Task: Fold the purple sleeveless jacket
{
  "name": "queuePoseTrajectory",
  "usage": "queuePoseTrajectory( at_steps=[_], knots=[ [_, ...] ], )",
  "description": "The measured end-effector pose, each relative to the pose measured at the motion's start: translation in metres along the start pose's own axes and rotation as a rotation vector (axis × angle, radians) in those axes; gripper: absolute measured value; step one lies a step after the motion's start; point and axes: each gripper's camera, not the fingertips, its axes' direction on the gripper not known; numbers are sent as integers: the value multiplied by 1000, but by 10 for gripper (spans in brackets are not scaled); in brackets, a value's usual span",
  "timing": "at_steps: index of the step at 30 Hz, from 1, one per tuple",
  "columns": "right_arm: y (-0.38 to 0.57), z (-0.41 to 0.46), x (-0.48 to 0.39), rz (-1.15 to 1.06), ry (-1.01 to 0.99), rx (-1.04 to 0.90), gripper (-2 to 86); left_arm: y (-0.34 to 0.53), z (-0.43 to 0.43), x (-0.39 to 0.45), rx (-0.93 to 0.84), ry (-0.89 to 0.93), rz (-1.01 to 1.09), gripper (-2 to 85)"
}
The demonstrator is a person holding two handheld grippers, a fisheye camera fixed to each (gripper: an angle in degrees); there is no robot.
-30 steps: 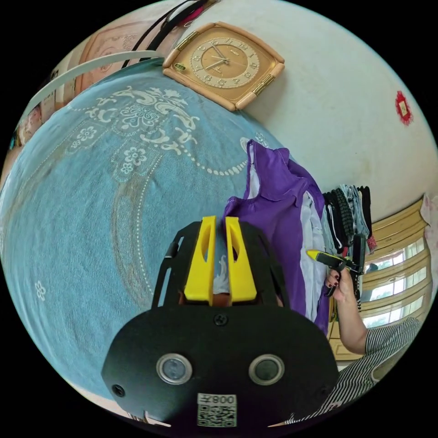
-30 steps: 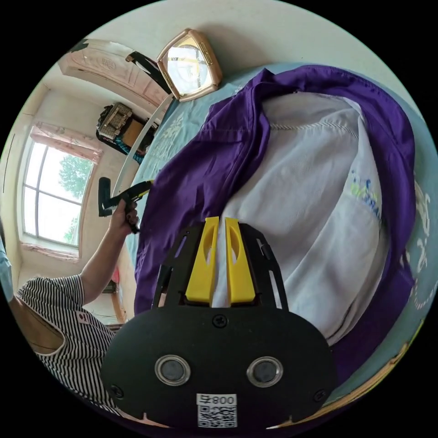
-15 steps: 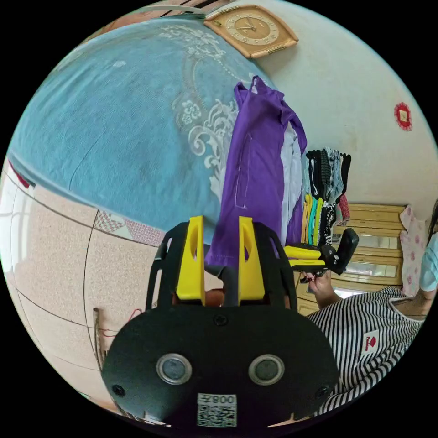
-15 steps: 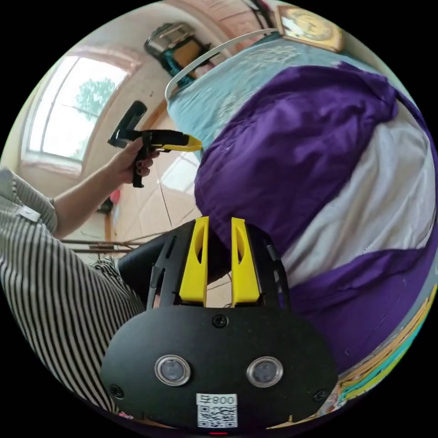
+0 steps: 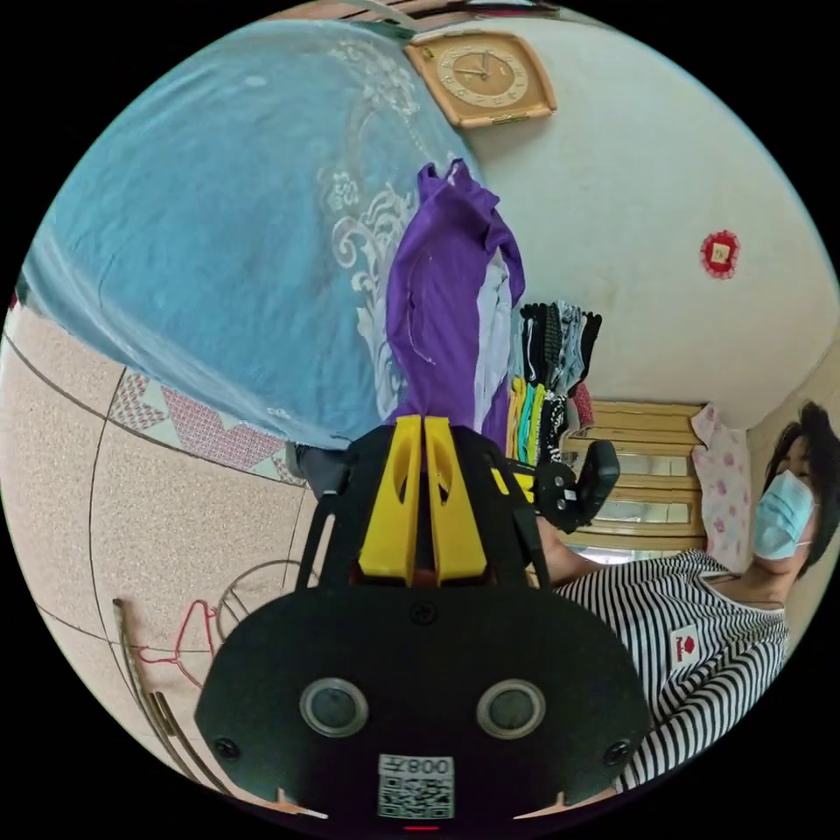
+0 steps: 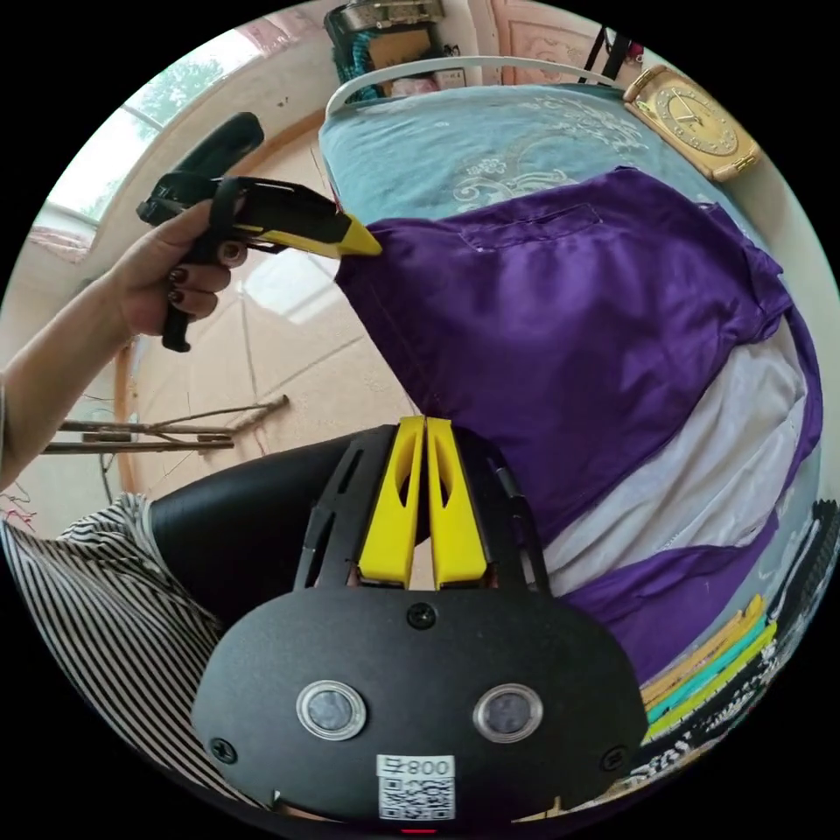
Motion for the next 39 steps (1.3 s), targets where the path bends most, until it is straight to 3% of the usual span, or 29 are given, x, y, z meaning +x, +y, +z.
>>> queuePoseTrajectory(
  at_steps=[2,9,13,18,22,26,31,36,39],
  knots=[
    [3,-1,3,-1,-150,40,8,1,-15,23,0,-67,62,5],
    [15,43,3,-44,-228,22,3,13,-13,29,-17,-253,4,13],
    [60,54,53,55,-285,58,4,25,9,20,37,-190,-87,49],
    [154,37,134,238,-314,191,12,41,9,52,173,-263,-77,77],
    [255,21,238,511,-281,364,28,43,32,125,245,-349,148,79],
    [328,16,343,709,-115,458,50,22,134,201,46,-193,403,84],
    [365,37,457,847,-99,479,60,9,286,276,-227,-98,618,93],
    [390,85,533,932,-181,486,63,15,388,329,-414,-227,773,89],
    [399,128,564,932,-298,471,59,22,423,344,-447,-415,813,42]
  ],
)
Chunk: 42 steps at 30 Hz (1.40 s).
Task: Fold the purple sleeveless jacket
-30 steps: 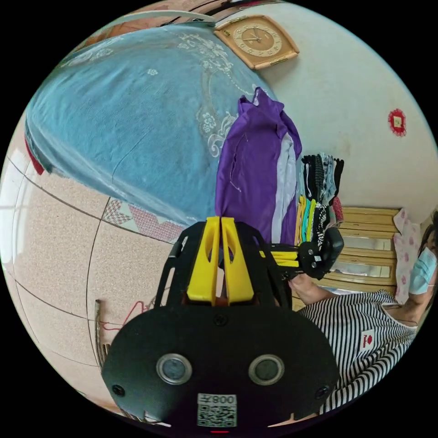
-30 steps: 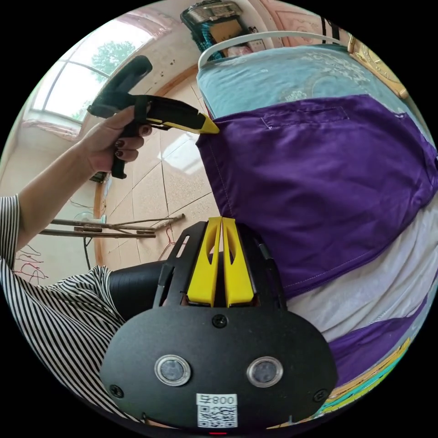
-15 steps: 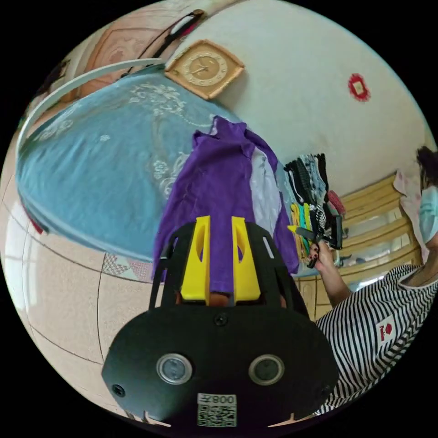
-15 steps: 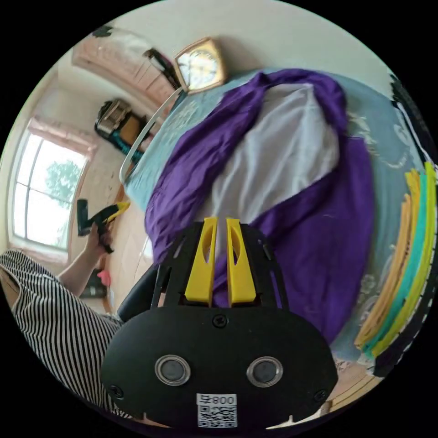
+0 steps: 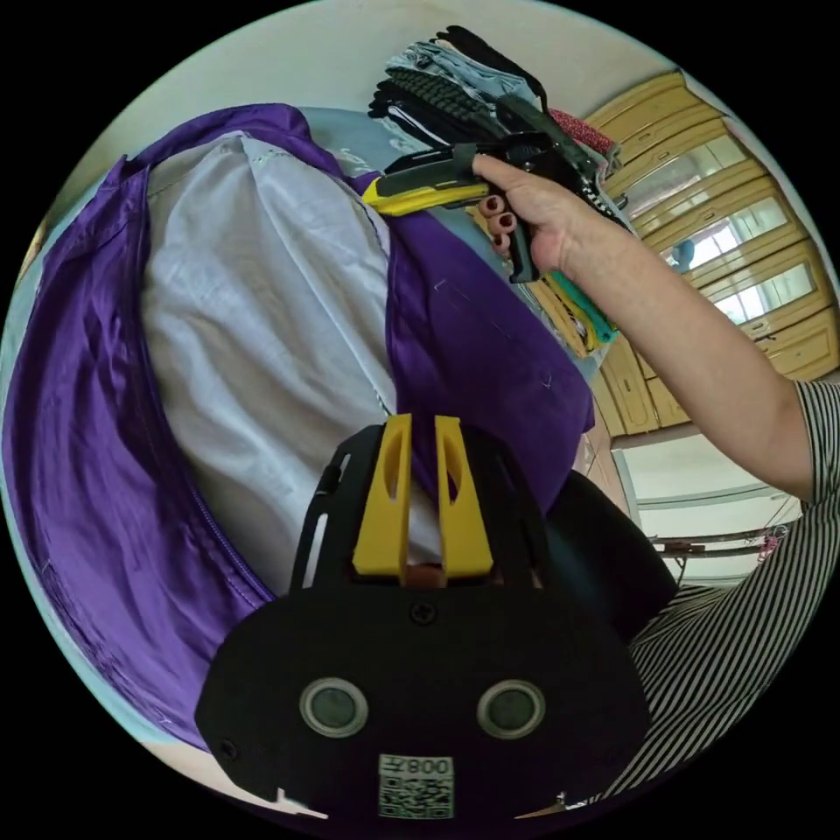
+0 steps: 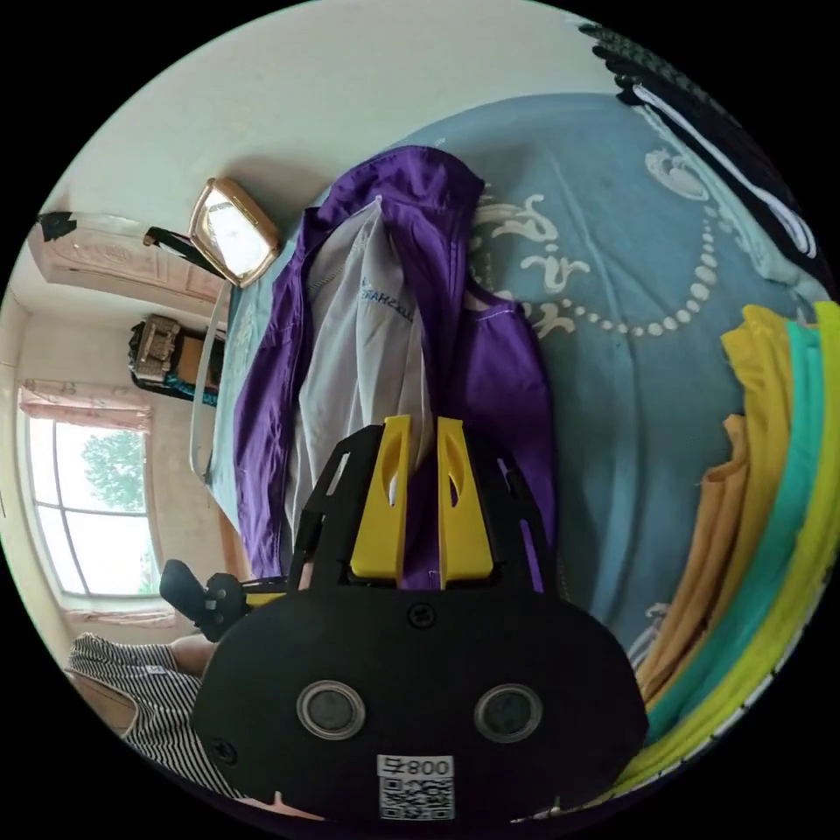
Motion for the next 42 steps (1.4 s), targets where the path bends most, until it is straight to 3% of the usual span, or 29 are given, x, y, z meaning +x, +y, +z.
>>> queuePoseTrajectory(
  at_steps=[7,17,25,31,36,42],
  knots=[
    [-8,27,63,-5,-259,73,46,-1,-15,-8,135,51,-173,5],
    [-78,61,147,89,-187,129,67,-2,-15,-4,234,168,-276,1],
    [-134,116,163,121,-179,70,30,-15,-7,-4,243,210,-290,1],
    [-167,117,155,98,-239,155,6,-30,-9,-6,296,232,-286,1],
    [-212,108,116,21,-85,188,4,-55,-5,-4,301,207,-243,4],
    [-255,165,70,-38,145,63,4,-61,6,-21,277,221,-342,15]
  ],
)
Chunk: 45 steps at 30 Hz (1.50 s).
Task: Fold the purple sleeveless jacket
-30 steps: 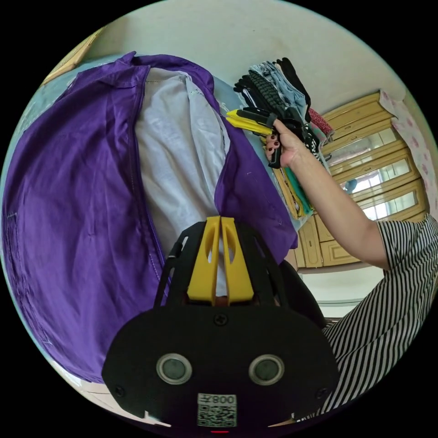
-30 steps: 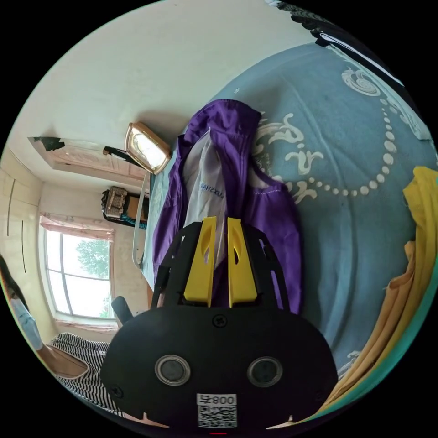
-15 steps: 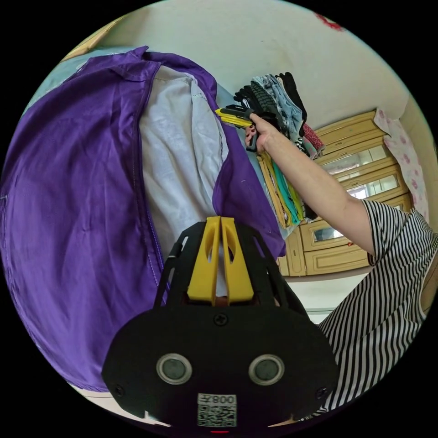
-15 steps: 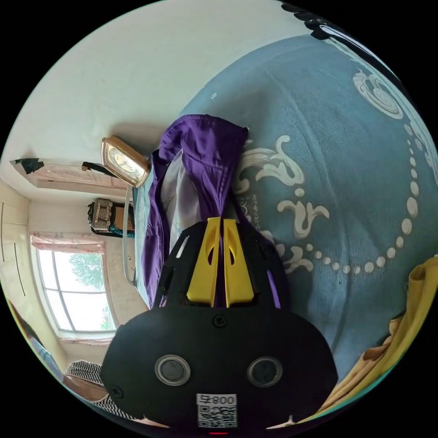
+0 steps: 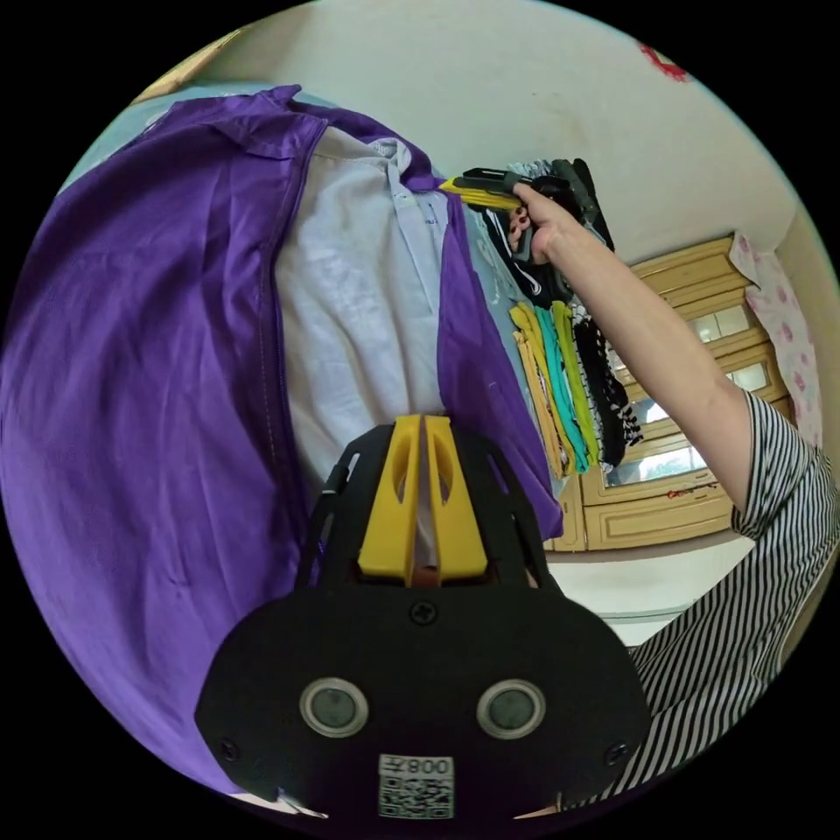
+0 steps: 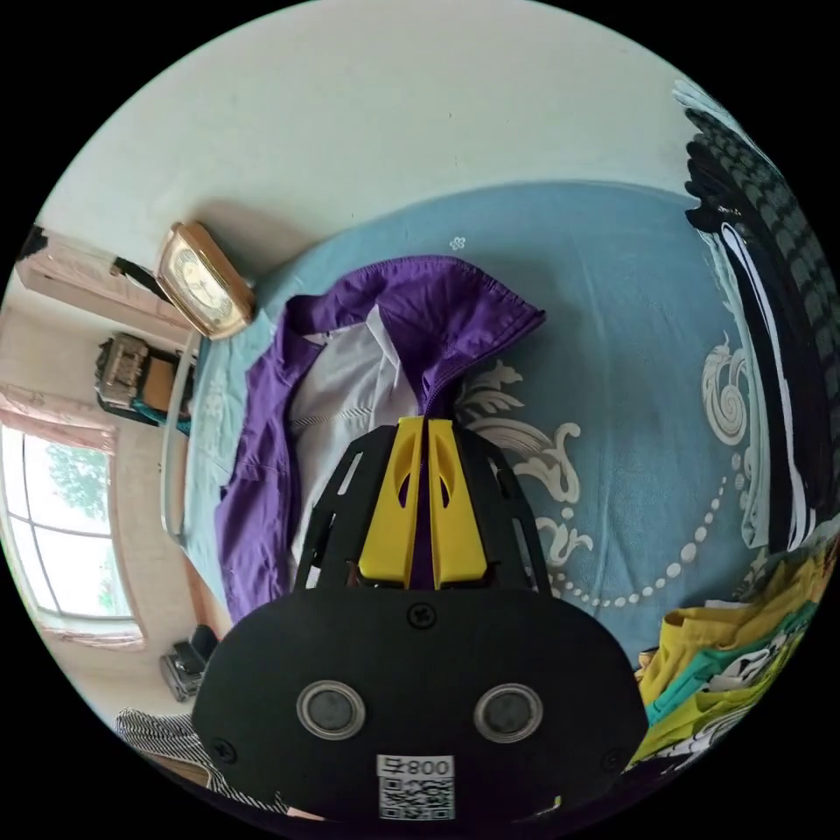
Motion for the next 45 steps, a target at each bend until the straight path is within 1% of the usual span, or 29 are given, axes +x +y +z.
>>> queuePoseTrajectory(
  at_steps=[2,4,7,10,13,15,16,17,18,20,23,25,28,32,36,38,40,43,45],
  knots=[
    [-7,29,-21,-36,116,-63,4,6,-10,2,45,20,12,26],
    [-9,45,-34,-59,191,-87,4,12,-19,6,54,9,23,35],
    [-7,52,-44,-72,216,-74,5,30,-37,13,75,-5,28,49],
    [2,31,-48,-97,181,23,6,53,-57,14,83,-14,-6,66],
    [22,7,-45,-114,138,122,7,76,-75,18,83,-109,-34,80],
    [37,-3,-41,-99,69,165,7,87,-78,23,67,-172,-36,87],
    [49,-4,-45,-128,-7,197,8,92,-76,26,41,-207,-30,90],
    [59,1,-54,-166,-77,201,9,95,-70,29,5,-253,-20,90],
    [62,5,-58,-174,-104,194,10,97,-65,31,-19,-272,-17,90],
    [66,34,-90,-244,-191,140,16,99,-48,38,-94,-339,10,78],
    [44,84,-129,-283,-186,34,33,97,-41,51,-118,-450,67,51],
    [22,114,-142,-250,-188,-17,44,97,-38,54,-126,-421,77,35],
    [-11,154,-155,-227,-251,-72,58,99,-37,54,-107,-403,56,21],
    [-34,194,-165,-217,-219,-146,55,104,-39,56,-78,-350,58,8],
    [-40,198,-164,-244,-246,-153,30,105,-42,64,-51,-292,95,6],
    [-44,182,-156,-254,-269,-104,15,104,-42,71,-33,-267,130,7],
    [-48,177,-151,-254,-261,-99,12,103,-35,70,-46,-273,140,8],
    [-51,190,-141,-235,-199,-146,9,102,-17,57,-119,-255,96,16],
    [-50,197,-136,-224,-207,-151,9,103,-13,52,-133,-244,79,24]
  ],
)
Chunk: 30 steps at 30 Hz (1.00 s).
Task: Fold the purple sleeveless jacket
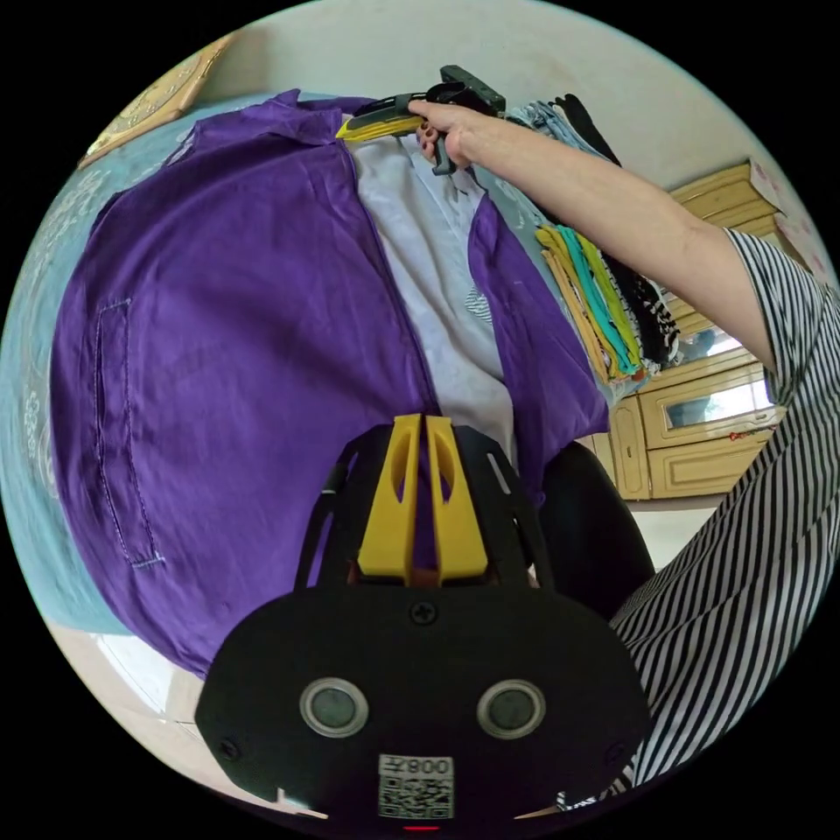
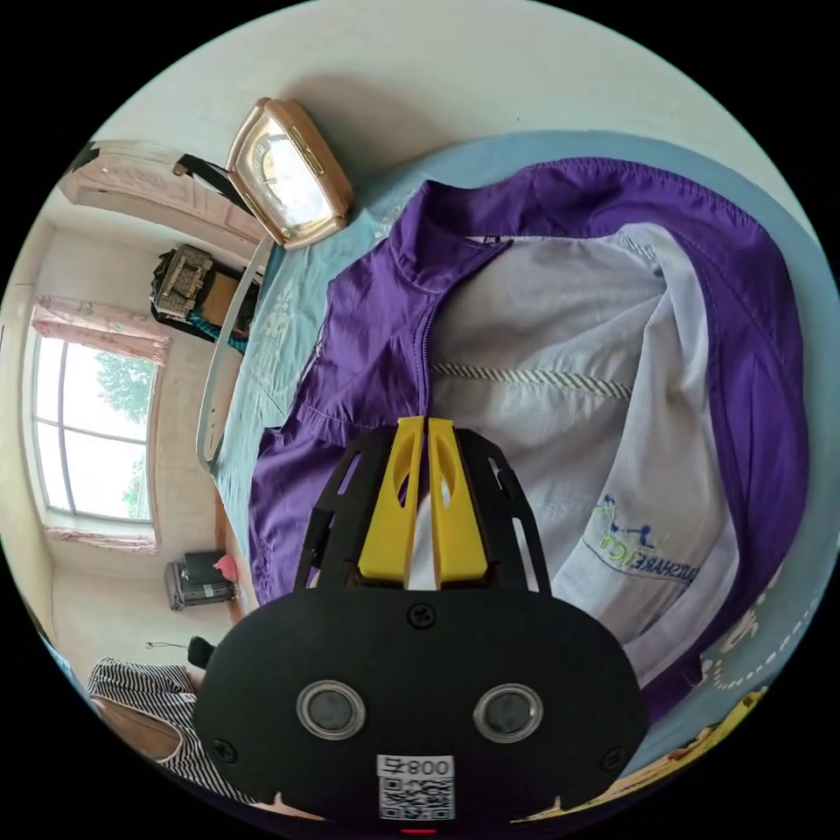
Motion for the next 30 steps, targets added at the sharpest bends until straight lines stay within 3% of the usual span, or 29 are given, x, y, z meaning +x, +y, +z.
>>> queuePoseTrajectory(
  at_steps=[7,12,16,22,30],
  knots=[
    [22,-38,14,-6,-49,77,12,12,-11,1,60,33,33,72],
    [91,-137,33,-48,67,255,17,11,-14,8,94,124,90,90],
    [154,-188,88,82,181,321,27,-1,3,29,49,165,206,102],
    [169,-189,152,248,34,309,51,-8,42,32,-74,101,203,79],
    [131,-189,179,337,-43,288,39,5,44,4,-67,156,172,23]
  ],
)
